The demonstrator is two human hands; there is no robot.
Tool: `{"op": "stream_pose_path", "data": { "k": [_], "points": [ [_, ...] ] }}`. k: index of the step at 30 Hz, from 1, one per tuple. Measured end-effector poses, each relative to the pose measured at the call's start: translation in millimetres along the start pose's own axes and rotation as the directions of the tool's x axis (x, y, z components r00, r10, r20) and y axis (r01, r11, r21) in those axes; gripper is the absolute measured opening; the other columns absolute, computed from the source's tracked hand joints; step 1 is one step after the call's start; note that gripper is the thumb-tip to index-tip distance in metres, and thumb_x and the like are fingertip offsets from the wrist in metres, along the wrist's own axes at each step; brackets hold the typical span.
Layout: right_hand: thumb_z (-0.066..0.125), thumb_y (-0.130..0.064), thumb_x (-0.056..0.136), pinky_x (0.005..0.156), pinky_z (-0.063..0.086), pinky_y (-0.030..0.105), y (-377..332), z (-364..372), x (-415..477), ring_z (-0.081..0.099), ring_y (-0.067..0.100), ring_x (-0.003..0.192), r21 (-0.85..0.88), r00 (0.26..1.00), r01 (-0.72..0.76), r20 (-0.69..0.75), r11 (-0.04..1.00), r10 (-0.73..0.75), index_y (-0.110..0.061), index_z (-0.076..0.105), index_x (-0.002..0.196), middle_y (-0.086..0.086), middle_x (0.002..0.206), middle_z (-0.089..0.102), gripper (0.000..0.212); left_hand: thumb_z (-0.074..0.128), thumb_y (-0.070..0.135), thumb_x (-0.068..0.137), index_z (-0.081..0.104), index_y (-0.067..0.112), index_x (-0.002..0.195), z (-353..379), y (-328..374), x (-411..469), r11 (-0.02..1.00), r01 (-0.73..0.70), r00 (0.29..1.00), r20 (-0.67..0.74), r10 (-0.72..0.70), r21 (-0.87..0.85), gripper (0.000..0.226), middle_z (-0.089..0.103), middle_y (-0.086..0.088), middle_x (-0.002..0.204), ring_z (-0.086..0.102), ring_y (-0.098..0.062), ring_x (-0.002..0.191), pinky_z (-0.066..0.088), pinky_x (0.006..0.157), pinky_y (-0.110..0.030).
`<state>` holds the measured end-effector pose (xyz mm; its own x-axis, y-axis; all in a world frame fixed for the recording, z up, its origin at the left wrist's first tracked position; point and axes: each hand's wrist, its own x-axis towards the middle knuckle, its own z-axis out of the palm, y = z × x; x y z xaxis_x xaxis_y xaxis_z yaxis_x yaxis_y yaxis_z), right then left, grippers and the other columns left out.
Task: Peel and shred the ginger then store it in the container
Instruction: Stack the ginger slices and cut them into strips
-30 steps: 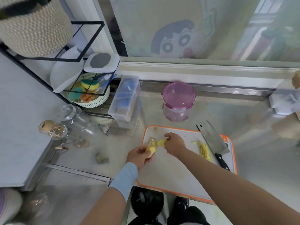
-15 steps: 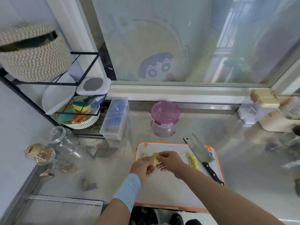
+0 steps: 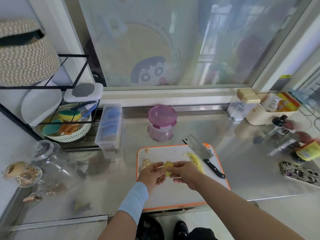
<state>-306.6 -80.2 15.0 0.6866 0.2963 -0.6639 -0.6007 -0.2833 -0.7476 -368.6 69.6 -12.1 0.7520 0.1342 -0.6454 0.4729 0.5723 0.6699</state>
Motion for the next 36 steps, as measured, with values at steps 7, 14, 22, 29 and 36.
{"op": "stream_pose_path", "data": {
  "k": [7,14,22,29,36],
  "points": [
    [0.081,-0.012,0.081,0.065,0.059,0.032,21,-9,-4,0.073,0.021,0.076,0.085,0.995,-0.042,-0.088,0.995,0.049,-0.007,0.072,0.106,0.011,0.09,0.077,0.028,0.077,0.007,0.08,0.071,0.007,0.103,9,-19,0,0.995,0.009,1.0,-0.001,-0.009,0.101,0.024,0.074,-0.013,0.095,0.07,-0.025,0.086,0.057,0.071,-0.031],
    [0.082,-0.015,0.081,0.064,0.057,0.03,32,-32,18,0.074,0.023,0.078,0.184,0.985,-0.118,-0.102,0.976,0.138,-0.005,0.072,0.107,0.012,0.093,0.076,0.029,0.07,0.007,0.086,0.072,0.004,0.101,23,-24,23,0.99,0.085,0.996,-0.013,-0.084,0.115,0.015,0.074,-0.013,0.09,0.07,-0.023,0.081,0.058,0.073,-0.032],
    [0.074,-0.011,0.088,0.059,0.053,0.029,40,-41,42,0.071,0.022,0.077,0.317,0.973,-0.229,0.036,0.921,0.229,-0.003,0.07,0.111,0.013,0.096,0.075,0.024,0.064,0.008,0.091,0.068,0.003,0.11,29,-35,37,0.987,0.16,0.987,-0.023,-0.161,-0.017,0.02,0.072,-0.012,0.094,0.07,-0.02,0.079,0.057,0.071,-0.033],
    [0.071,-0.01,0.09,0.057,0.054,0.03,43,-47,51,0.07,0.023,0.075,0.285,0.965,-0.263,0.068,0.922,0.254,0.0,0.07,0.109,0.014,0.092,0.074,0.021,0.057,0.007,0.096,0.067,0.002,0.107,30,-40,43,0.986,0.164,0.985,-0.065,-0.162,0.017,0.017,0.072,-0.014,0.095,0.069,-0.025,0.084,0.058,0.071,-0.033],
    [0.075,-0.013,0.088,0.062,0.061,0.032,42,-48,44,0.071,0.018,0.065,0.097,0.978,-0.189,-0.072,0.977,0.197,-0.001,0.07,0.101,0.01,0.078,0.075,0.018,0.065,0.007,0.091,0.069,0.0,0.093,40,-45,43,0.964,0.086,0.97,-0.241,-0.023,0.253,0.008,0.074,-0.013,0.078,0.072,-0.024,0.07,0.058,0.062,-0.033]
  ]
}}
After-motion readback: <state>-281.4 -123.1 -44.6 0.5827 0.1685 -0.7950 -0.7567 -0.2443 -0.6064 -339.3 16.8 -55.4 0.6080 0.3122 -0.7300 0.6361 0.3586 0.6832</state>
